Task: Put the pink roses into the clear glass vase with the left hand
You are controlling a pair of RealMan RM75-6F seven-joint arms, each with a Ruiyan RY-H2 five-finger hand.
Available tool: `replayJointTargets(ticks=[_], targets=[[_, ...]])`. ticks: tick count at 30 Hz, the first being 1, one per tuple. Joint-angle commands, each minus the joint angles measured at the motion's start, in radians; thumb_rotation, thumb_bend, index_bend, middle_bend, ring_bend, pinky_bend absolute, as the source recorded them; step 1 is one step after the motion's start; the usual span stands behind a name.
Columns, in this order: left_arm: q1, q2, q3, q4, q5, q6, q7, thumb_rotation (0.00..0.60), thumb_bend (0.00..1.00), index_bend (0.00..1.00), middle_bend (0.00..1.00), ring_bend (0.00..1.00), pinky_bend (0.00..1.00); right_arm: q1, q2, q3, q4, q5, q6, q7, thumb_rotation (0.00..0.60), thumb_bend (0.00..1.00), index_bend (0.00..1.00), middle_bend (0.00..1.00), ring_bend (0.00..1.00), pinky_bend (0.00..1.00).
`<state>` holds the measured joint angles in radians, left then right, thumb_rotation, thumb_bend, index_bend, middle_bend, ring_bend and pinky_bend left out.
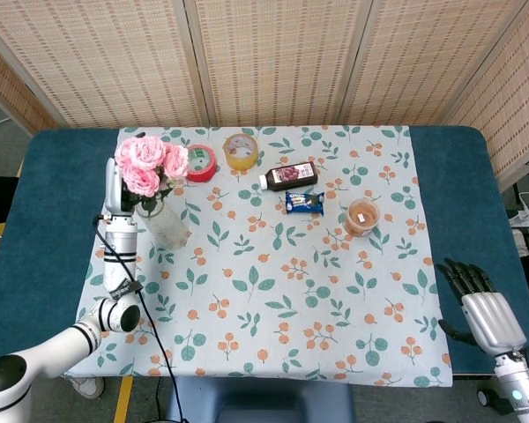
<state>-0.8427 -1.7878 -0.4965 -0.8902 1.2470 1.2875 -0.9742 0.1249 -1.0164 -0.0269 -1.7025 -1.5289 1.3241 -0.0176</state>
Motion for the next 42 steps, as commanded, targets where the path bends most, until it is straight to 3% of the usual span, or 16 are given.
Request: replayJointTargets(ticks=[1, 2, 4, 14, 24, 32, 37, 42], targets=[[0.021, -0.033, 0.062, 0.037, 0.044, -0.012, -0.070, 0.600, 0.45, 0.10, 0.22, 0.11, 0.08, -0.002, 0.002, 0.000, -0.004, -0.002, 0.004, 0.000, 0.600, 0.18, 0.00, 0.00, 0.00, 0.00], [0.027, -0.033, 0.070, 0.033, 0.051, -0.012, -0.083, 0.600, 0.44, 0.03, 0.11, 0.05, 0.06, -0.003, 0.002, 0.000, -0.005, -0.005, 0.009, 0.001, 0.600, 0.18, 0.00, 0.00, 0.00, 0.00], [0.034, -0.030, 0.084, 0.027, 0.070, 0.001, -0.089, 0.600, 0.42, 0.00, 0.00, 0.00, 0.04, -0.005, 0.003, -0.001, -0.005, -0.012, 0.016, 0.003, 0.600, 0.18, 0.00, 0.00, 0.00, 0.00], [0.062, 0.005, 0.132, -0.022, 0.132, 0.053, -0.040, 0.600, 0.38, 0.00, 0.00, 0.00, 0.03, -0.011, 0.009, -0.004, -0.010, -0.022, 0.026, -0.001, 0.600, 0.18, 0.00, 0.00, 0.00, 0.00], [0.256, 0.120, 0.315, -0.143, 0.162, 0.065, 0.157, 0.600, 0.37, 0.00, 0.00, 0.00, 0.03, -0.011, 0.013, -0.013, -0.018, -0.049, 0.032, 0.010, 0.600, 0.18, 0.00, 0.00, 0.00, 0.00], [0.439, 0.238, 0.449, -0.241, 0.238, 0.223, 0.331, 0.600, 0.37, 0.00, 0.00, 0.00, 0.03, -0.004, 0.007, -0.022, -0.021, -0.059, 0.011, -0.001, 0.600, 0.18, 0.00, 0.00, 0.00, 0.00], [0.525, 0.311, 0.506, -0.321, 0.289, 0.312, 0.420, 0.600, 0.37, 0.00, 0.00, 0.00, 0.03, 0.000, -0.002, -0.030, -0.023, -0.066, -0.002, -0.024, 0.600, 0.18, 0.00, 0.00, 0.00, 0.00], [0.560, 0.342, 0.516, -0.330, 0.290, 0.313, 0.512, 0.600, 0.36, 0.00, 0.00, 0.00, 0.03, 0.003, -0.009, -0.039, -0.031, -0.074, -0.014, -0.043, 0.600, 0.18, 0.00, 0.00, 0.00, 0.00]])
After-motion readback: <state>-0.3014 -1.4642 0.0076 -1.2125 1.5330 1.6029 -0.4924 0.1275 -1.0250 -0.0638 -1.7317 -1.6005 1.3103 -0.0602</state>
